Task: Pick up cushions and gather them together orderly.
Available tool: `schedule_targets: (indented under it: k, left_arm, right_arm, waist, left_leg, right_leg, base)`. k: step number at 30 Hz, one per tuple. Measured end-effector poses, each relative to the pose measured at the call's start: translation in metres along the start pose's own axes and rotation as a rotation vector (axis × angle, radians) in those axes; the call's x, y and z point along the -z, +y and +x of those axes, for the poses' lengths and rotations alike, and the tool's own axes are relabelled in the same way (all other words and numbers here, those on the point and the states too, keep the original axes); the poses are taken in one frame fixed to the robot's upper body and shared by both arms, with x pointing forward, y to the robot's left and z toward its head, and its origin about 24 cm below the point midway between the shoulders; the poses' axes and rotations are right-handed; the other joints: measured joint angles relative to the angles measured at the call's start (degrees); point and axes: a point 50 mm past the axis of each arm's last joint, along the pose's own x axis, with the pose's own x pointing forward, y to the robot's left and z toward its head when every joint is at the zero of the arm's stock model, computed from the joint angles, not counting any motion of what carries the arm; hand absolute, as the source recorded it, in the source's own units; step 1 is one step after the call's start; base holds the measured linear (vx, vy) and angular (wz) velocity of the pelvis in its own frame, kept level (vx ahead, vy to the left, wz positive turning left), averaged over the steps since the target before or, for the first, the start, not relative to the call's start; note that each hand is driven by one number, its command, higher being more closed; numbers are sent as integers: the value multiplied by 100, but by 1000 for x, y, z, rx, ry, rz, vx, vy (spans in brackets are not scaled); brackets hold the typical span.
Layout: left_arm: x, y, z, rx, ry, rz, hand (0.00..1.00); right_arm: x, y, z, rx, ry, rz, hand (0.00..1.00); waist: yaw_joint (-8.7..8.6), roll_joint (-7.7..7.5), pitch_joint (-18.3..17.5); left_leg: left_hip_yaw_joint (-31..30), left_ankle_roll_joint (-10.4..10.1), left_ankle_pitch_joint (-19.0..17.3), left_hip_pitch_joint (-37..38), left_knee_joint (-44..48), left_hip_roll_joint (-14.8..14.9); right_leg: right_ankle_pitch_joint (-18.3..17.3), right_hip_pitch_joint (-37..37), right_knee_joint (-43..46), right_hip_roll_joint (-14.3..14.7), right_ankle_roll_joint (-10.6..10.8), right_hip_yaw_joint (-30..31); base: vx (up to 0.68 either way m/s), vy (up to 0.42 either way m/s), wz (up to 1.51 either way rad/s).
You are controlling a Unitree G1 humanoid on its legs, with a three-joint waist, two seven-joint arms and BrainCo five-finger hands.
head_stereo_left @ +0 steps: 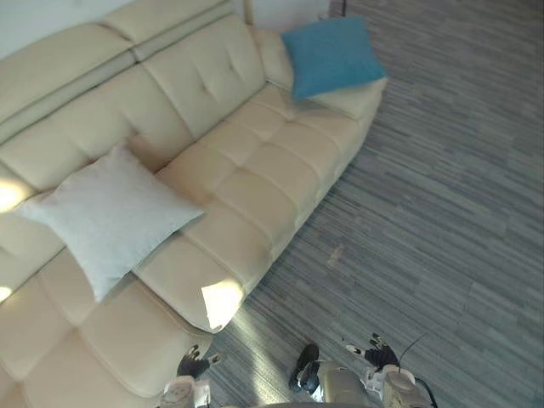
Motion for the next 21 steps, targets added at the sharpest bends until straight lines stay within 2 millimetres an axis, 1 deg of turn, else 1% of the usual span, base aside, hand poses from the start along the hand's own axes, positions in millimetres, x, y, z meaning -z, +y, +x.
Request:
schedule_targets:
  k: [1,2,3,4,5,7,8,9,10,11,12,13,14,15,16,17,18,19,20,21]
  left_arm:
    - [4,-5,-1,20,17,14,0]
    - [5,-6,-1,24,20,13,0]
    - [10,-11,-3,32,36,0,0]
    - [9,-11,-3,33,27,-2,0]
    - [6,-11,-2,31,16,-5,0]
    - [2,-12,-2,31,-6,-9,0]
    - [1,-13,-2,31,-9,-10,0]
    - [-3,-14,-1,34,-25,-13,0]
    - [-4,-16,-1,35,-29,-15,0]
    - [-4,-16,-1,35,-30,-15,0]
    - [-6,-16,-1,35,-33,-14,0]
    - [-7,-17,0,38,-37,-12,0]
    - [-8,-18,0,39,-38,-12,0]
    - [-7,-18,0,41,-37,-10,0]
    - [-6,-18,0,43,-32,-8,0]
    - [-6,-17,0,40,-32,-5,0]
    - [-5,-16,-1,39,-27,0,0]
    - [-4,-13,0,35,-22,15,0]
    - [-3,-13,0,38,-14,28,0]
    - [-2,-12,1,44,-5,56,0]
  right_arm:
    - [0,-1,0,0,1,-4,0]
    - [1,-1,0,-1,4,-7,0]
    - [3,0,0,-9,10,-28,0]
    - [1,2,1,-13,13,-32,0]
    - [1,2,1,-13,17,-31,0]
    - [8,1,1,-7,48,-31,0]
    - [10,0,0,-5,54,-31,0]
    - [13,-3,-1,2,67,-33,0]
    - [12,-5,-1,8,66,-36,0]
    - [13,-5,-1,9,67,-36,0]
    - [14,-5,-1,10,70,-35,0]
    - [15,-5,-2,11,72,-35,0]
    - [15,-5,-2,11,71,-35,0]
    - [15,-5,-2,11,70,-35,0]
    - [16,-5,-2,11,72,-34,0]
    - [17,-4,-2,8,74,-31,0]
    - [25,-3,-5,8,94,-26,0]
    - [28,1,-7,-6,100,-19,0]
    - [27,3,-6,-9,94,-1,0]
    - [21,3,-5,-3,76,21,0]
  waist:
    - [-14,70,12]
    - [-8,86,25]
    - [24,50,52]
    - [39,37,56]
    - [59,21,63]
    - [125,-80,127]
    - [143,-69,123]
    - [178,-48,117]
    - [233,-17,128]
    - [257,-7,131]
    - [281,13,146]
    - [319,35,155]
    - [333,50,162]
    - [367,74,158]
    - [398,125,122]
    - [412,93,120]
    - [408,-12,66]
    - [447,-124,32]
    - [444,-132,57]
    - [392,-153,112]
  left_leg:
    - [-196,281,184,-190,1116,526]
    - [-285,443,295,-278,1449,691]
    - [-778,393,104,-536,2309,852]
    - [-1437,66,-201,-921,2632,524]
    - [-1606,29,-268,-1024,2648,392]
    - [-2120,123,-525,-1534,2108,-267]
    - [-2227,138,-537,-1634,1958,-376]
    - [-2705,128,-529,-1917,1207,-767]
    - [-3150,62,-448,-2073,429,-1043]
    - [-3356,52,-373,-2128,124,-1131]
    - [-3622,32,-215,-2202,-318,-1235]
    - [-3933,38,72,-2301,-953,-1325]
    - [-3966,51,140,-2302,-1044,-1329]
    - [-4001,167,244,-2299,-1158,-1314]
    - [-4009,330,449,-2248,-1056,-1312]
    - [-3915,390,563,-2172,-889,-1338]
    - [-3695,418,470,-2110,-740,-1370]
    - [-3467,493,227,-1890,-759,-1468]
    - [-3411,520,183,-1746,-787,-1504]
    - [-3378,575,93,-1485,-869,-1582]
  right_leg:
    - [-127,163,-1,227,-91,131]
    - [-138,226,-2,318,-93,233]
    - [-183,363,-24,548,-195,667]
    - [-186,502,-116,664,-248,1000]
    - [-175,568,-173,707,-241,1152]
    - [-48,1057,-614,821,-177,1844]
    - [-40,1112,-666,824,-163,1943]
    - [-6,1233,-825,835,-102,2319]
    - [13,1337,-960,856,-61,2660]
    - [20,1383,-1012,863,-49,2772]
    - [9,1466,-1081,872,-20,2939]
    - [-84,1609,-1132,916,120,3305]
    - [-118,1659,-1144,928,175,3376]
    - [-246,1719,-1098,956,253,3553]
    - [-585,1715,-781,961,323,3740]
    - [-915,1688,-418,851,508,3759]
    - [-1159,1570,124,713,796,3749]
    - [-1201,1058,1308,541,1153,3639]
    - [-1098,728,2075,455,1418,3538]
    - [-1112,369,2922,289,1461,3356]
  base:
    - [152,-174,-79]
    - [218,-232,-123]
    - [189,-134,-142]
    - [196,-113,-145]
    - [230,-88,-148]
    - [244,-57,-145]
    - [267,18,-148]
    - [270,77,-151]
    - [286,96,-157]
    - [229,85,-119]
    - [368,119,-118]
    - [306,97,-109]
    - [414,146,-109]
    - [367,159,-87]
    - [579,254,-97]
    - [609,260,-85]
    - [637,258,-90]
    - [522,203,-79]
    - [506,195,-73]
    - [459,141,-32]
